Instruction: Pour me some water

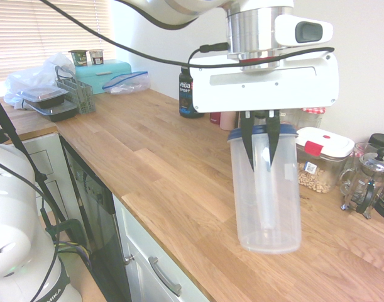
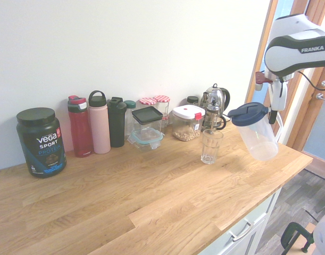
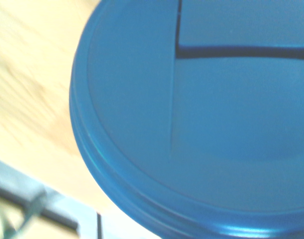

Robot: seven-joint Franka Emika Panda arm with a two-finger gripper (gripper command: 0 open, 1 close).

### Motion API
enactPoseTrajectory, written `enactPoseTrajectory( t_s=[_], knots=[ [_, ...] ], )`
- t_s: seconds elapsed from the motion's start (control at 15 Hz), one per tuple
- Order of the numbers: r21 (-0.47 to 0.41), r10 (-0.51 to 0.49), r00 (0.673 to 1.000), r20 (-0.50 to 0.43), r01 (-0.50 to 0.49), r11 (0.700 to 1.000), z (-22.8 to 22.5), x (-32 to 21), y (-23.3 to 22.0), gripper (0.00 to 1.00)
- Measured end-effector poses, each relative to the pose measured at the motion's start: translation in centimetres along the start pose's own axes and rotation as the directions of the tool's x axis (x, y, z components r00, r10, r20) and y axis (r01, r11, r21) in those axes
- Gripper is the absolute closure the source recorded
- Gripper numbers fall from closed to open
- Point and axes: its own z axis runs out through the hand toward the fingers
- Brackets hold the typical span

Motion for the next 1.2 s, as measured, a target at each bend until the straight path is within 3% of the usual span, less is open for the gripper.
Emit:
enactPoseTrajectory(
  t_s=[0.27, 0.67, 1.2],
  knots=[
    [-0.194, -0.013, 0.995, 0.094, 0.031, 0.98, -3.8, 3.1, -2.9, 1.0],
    [-0.27, -0.022, 0.986, 0.166, 0.067, 0.961, -3.4, 6.4, -6.9, 1.0],
    [-0.294, -0.021, 0.986, 0.167, 0.07, 0.953, -2.7, 7.5, -9.2, 1.0]
  ],
)
